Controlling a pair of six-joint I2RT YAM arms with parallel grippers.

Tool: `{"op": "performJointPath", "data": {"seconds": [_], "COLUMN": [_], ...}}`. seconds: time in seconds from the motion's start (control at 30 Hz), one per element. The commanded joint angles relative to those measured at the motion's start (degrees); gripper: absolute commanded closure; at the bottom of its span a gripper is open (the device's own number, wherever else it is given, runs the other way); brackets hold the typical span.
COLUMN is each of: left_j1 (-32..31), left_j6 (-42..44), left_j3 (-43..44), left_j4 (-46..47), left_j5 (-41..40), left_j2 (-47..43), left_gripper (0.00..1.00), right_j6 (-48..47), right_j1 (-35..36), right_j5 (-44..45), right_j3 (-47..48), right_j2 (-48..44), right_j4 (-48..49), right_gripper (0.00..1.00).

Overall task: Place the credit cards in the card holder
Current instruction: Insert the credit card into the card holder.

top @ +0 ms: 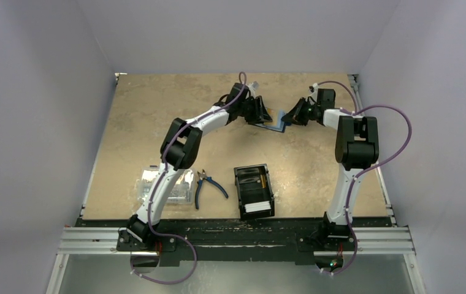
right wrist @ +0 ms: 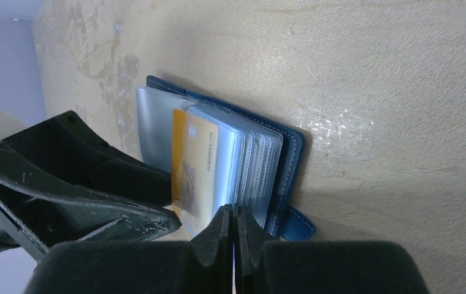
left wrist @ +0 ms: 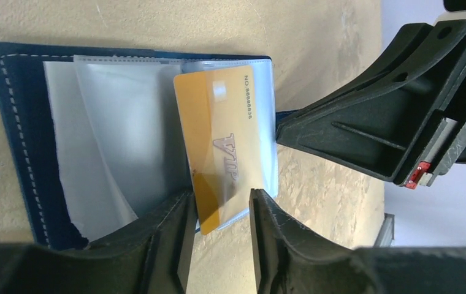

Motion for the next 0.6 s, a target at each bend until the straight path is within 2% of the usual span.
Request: {"op": "performJointPath", "data": {"seconds": [0.0, 0.17, 0.23, 0.4, 0.57], "left_j1": [-0.8, -1.5, -2.0, -3.9, -5.2], "left_j6": [5.4, 7.4, 8.8, 14.3, 19.1], "left_j3": [2.5, 3.5, 4.3, 5.7, 3.5], "left_j4": [-4.5, -4.7, -4.9, -5.2, -3.6], "left_j5": [-7.0, -10.4, -12.1, -15.1, -14.1], "left_j2": [-2.6, -2.3, -2.2, -1.8, -2.9], "left_gripper": [0.57, 0.36, 0.32, 0.3, 0.36], "right_j6": [-0.8, -0.9, -1.0, -1.2, -1.1], "right_j1": [0.9, 0.9, 0.9, 1.0, 1.0], "right_j5": [-1.3, -1.2, -1.2, -1.1, -0.9], "right_j3": [0.9, 1.2, 1.2, 1.3, 1.5], "right_j2": [0.4, 0.6, 0.6, 0.8, 1.1], "right_j4": [0.5, 0.4, 0.2, 0.3, 0.2], "right_gripper": [0.94, 0.95, 0.96, 0.97, 0.99]}}
